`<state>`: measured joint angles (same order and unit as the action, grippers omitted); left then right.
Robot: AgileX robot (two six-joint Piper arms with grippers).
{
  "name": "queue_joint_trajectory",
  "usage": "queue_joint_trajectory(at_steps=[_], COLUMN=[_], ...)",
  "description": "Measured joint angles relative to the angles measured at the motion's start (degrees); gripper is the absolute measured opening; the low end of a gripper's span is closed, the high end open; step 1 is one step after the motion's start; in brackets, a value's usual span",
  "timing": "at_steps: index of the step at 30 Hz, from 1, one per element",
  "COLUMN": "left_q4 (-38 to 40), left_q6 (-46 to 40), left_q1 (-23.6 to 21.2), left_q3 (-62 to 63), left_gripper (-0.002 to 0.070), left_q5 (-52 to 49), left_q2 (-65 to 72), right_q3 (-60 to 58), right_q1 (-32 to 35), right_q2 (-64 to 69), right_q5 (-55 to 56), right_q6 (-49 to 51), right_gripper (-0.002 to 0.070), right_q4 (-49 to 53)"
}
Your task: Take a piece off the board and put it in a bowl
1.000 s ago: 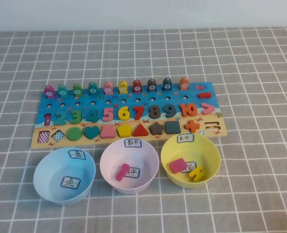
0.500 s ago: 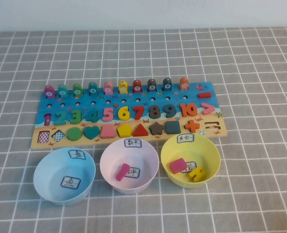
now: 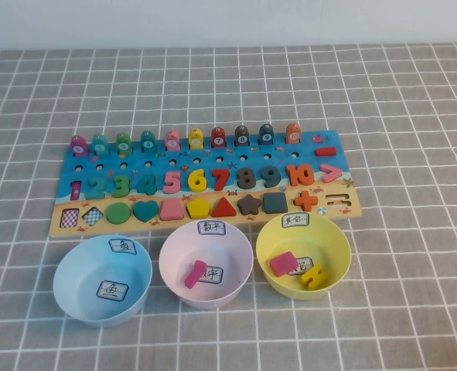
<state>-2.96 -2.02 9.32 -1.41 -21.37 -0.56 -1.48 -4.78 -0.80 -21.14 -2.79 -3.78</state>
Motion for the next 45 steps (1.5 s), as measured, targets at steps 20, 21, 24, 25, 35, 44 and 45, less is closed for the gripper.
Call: queue_joint_trajectory(at_steps=[20,21,24,25,35,44,45], left_q4=[0.0,0.0,0.0,0.0,-4.6,-12.0,-12.0], left_q6=[0.0,0.0,0.0,0.0,-0.1,-0.1,-0.1], left_q1=[0.0,0.0,0.0,0.0,0.0,0.0,0.0], left_q3=[0.0,0.0,0.0,0.0,0.0,0.0,0.0], left_gripper=[-0.0001,-0.0001,-0.0001,-0.0001,-0.0001,-0.0001,-0.0001], left_q5=[0.0,0.0,0.0,0.0,0.0,0.0,0.0], left_q2=[0.0,0.0,0.0,0.0,0.0,0.0,0.0], right_q3=[0.0,0.0,0.0,0.0,0.0,0.0,0.0], right_q1=[0.0,0.0,0.0,0.0,0.0,0.0,0.0], right_q2=[0.0,0.0,0.0,0.0,0.0,0.0,0.0], right_q5=[0.0,0.0,0.0,0.0,0.0,0.0,0.0], right_q6=[0.0,0.0,0.0,0.0,0.0,0.0,0.0], right_gripper=[-0.0018,-0.0018,-0.0018,-0.0018,-0.0018,-0.0018,-0.0018], right_q4=[0.0,0.0,0.0,0.0,0.0,0.0,0.0])
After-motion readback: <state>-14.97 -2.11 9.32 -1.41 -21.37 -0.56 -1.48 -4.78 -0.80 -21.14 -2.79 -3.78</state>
